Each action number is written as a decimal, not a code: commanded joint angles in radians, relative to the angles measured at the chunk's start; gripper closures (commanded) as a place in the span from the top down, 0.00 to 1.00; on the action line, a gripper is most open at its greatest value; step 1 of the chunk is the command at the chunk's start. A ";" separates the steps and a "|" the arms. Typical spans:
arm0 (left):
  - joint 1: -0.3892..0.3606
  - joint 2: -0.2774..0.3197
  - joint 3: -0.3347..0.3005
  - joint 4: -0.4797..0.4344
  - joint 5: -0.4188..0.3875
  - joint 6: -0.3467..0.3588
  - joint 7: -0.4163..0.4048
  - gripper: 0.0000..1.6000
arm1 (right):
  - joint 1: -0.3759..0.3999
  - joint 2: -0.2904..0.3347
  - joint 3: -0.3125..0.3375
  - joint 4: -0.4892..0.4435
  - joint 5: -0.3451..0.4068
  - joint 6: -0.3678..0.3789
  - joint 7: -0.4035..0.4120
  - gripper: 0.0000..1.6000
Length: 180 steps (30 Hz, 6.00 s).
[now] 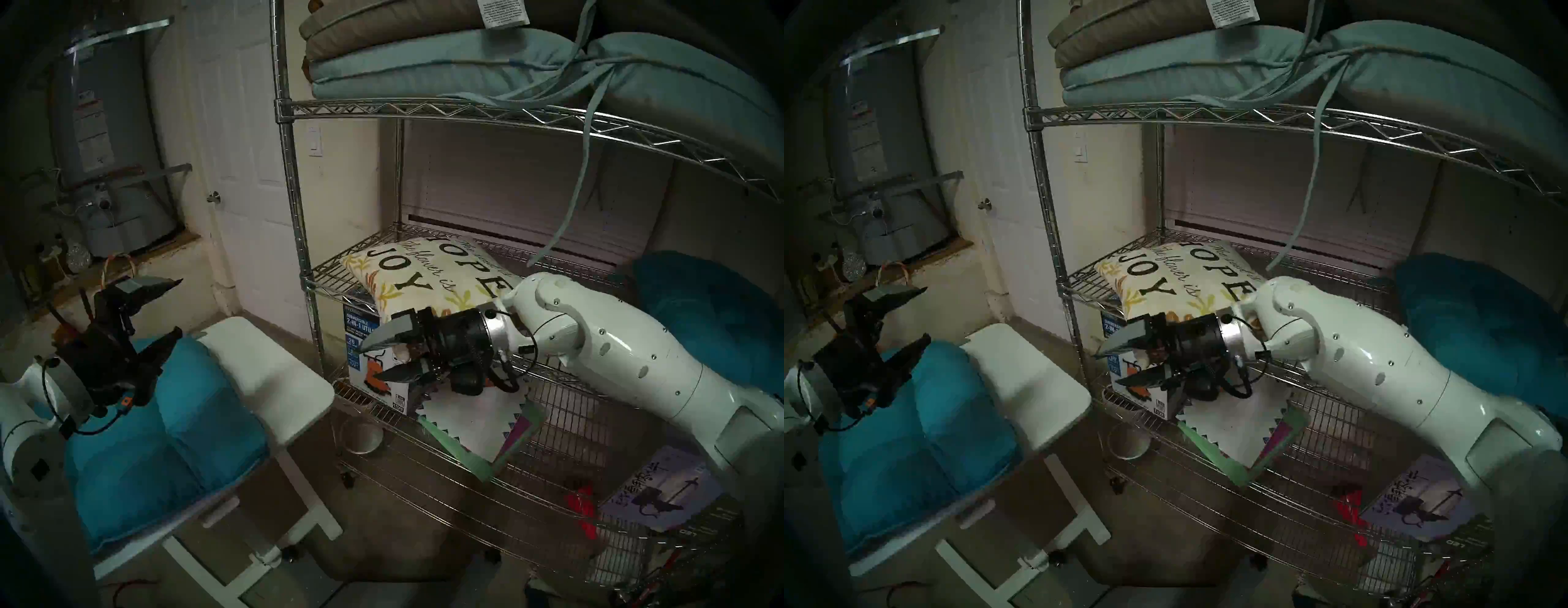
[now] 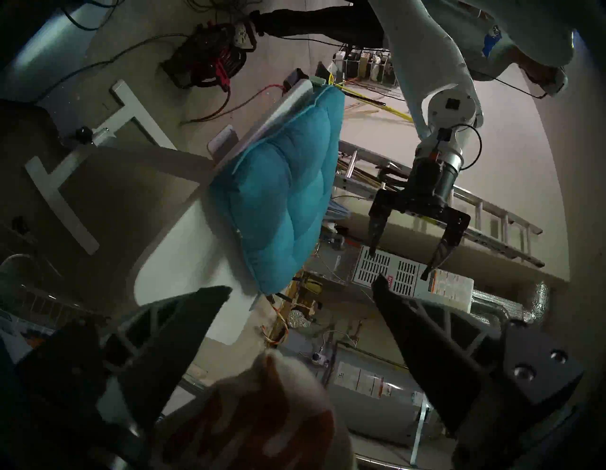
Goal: Take cushion off the shelf
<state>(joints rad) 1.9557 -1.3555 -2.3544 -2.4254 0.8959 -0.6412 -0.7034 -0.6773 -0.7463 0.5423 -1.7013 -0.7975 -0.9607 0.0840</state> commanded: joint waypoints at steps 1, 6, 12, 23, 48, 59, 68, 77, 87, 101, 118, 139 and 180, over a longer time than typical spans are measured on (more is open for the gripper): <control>-0.002 0.001 -0.003 -0.018 0.002 0.000 0.001 1.00 | -0.010 0.067 0.018 -0.037 0.019 0.001 -0.023 1.00; -0.004 0.000 -0.003 -0.018 0.001 -0.002 0.000 1.00 | -0.015 0.120 0.029 -0.078 0.039 0.001 -0.025 1.00; -0.006 -0.002 -0.003 -0.018 0.001 -0.004 -0.002 1.00 | -0.028 0.181 0.040 -0.120 0.058 0.001 -0.027 1.00; -0.010 -0.006 -0.004 -0.018 0.001 -0.008 -0.006 1.00 | -0.065 0.315 0.060 -0.188 0.087 0.001 -0.049 1.00; -0.022 -0.003 -0.001 -0.013 -0.011 -0.012 -0.028 1.00 | -0.103 0.422 0.074 -0.222 0.113 0.033 -0.046 1.00; -0.130 0.057 0.063 0.072 -0.061 0.030 -0.056 1.00 | -0.102 0.423 0.072 -0.223 0.112 0.035 -0.047 1.00; -0.211 0.104 0.134 0.107 -0.059 0.044 -0.086 1.00 | -0.102 0.424 0.071 -0.223 0.111 0.036 -0.048 1.00; -0.257 0.107 0.228 0.115 -0.027 0.061 -0.099 1.00 | -0.102 0.424 0.071 -0.224 0.112 0.036 -0.047 1.00; -0.290 0.097 0.320 0.121 0.006 0.097 -0.110 1.00 | -0.101 0.424 0.071 -0.224 0.113 0.036 -0.046 1.00; -0.336 0.084 0.441 0.148 0.059 0.130 -0.105 1.00 | -0.101 0.424 0.071 -0.223 0.114 0.035 -0.045 1.00; -0.456 0.068 0.605 0.267 0.124 0.163 -0.116 1.00 | -0.102 0.424 0.071 -0.223 0.113 0.035 -0.046 1.00; -0.550 0.025 0.770 0.305 0.228 0.184 -0.105 1.00 | -0.102 0.424 0.071 -0.223 0.114 0.035 -0.046 1.00; -0.579 0.005 0.851 0.382 0.245 0.176 -0.138 1.00 | -0.126 0.442 0.070 -0.222 0.088 0.046 -0.086 1.00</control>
<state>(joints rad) 1.3914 -1.3506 -1.5018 -2.0499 1.1336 -0.4543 -0.8727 -0.8026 -0.3068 0.6040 -1.9203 -0.7038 -0.9159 0.0199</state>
